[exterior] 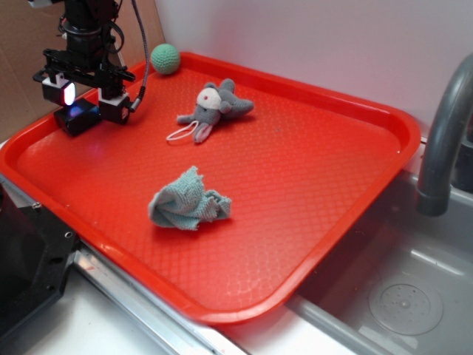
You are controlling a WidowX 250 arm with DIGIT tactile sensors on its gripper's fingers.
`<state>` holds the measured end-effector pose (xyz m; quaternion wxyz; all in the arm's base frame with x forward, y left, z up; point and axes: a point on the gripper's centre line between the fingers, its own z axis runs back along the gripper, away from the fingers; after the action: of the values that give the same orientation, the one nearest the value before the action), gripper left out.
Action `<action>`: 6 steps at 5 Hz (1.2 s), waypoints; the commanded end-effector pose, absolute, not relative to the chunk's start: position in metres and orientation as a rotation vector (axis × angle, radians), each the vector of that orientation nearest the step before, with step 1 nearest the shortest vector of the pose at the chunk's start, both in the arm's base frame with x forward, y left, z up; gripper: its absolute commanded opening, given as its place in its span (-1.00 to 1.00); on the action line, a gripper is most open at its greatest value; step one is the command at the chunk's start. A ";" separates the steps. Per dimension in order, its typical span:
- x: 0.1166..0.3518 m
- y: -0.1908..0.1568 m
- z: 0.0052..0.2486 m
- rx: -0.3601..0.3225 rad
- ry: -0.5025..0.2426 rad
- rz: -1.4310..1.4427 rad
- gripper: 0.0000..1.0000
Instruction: Grab the black box.
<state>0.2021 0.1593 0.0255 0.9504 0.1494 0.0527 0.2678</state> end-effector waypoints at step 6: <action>0.197 0.163 0.022 0.377 0.173 0.503 -1.00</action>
<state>0.2048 0.1602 0.0196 0.9468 0.1858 0.0813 0.2497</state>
